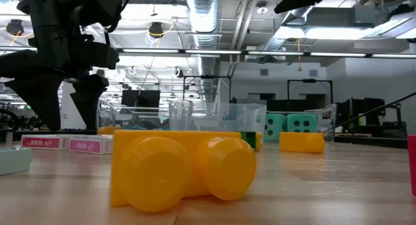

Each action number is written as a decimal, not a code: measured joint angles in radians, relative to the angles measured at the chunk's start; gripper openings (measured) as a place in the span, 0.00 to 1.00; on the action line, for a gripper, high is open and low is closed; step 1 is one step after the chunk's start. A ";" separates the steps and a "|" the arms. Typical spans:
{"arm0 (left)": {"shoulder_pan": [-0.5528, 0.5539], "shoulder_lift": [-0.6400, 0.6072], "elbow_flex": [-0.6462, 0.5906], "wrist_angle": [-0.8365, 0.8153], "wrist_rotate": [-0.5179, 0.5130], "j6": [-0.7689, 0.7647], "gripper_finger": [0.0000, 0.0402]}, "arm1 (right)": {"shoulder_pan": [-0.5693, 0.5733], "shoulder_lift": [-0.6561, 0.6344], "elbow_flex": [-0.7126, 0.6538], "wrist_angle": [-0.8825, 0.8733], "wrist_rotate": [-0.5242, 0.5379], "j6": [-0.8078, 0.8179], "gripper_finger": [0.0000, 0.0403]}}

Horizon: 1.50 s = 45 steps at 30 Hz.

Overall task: Pick & Place Toys
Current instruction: Put the red deck of cards into the bottom transparent bin

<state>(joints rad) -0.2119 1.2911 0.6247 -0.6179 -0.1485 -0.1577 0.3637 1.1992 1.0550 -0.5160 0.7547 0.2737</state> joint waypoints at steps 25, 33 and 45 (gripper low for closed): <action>0.034 0.000 0.000 -0.080 0.025 -1.151 1.00 | 0.000 0.000 0.000 -0.003 -0.018 0.007 0.98; 0.034 0.016 0.000 -0.071 0.024 -1.190 1.00 | 0.000 0.000 0.000 -0.032 -0.025 0.008 0.98; 0.038 0.192 0.010 -0.072 0.121 -1.142 0.99 | 0.000 0.000 0.000 -0.030 -0.024 0.007 0.98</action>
<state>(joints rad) -0.1741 1.4828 0.6344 -0.6903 -0.0275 -1.2999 0.3637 1.1988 1.0553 -0.5457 0.7311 0.2806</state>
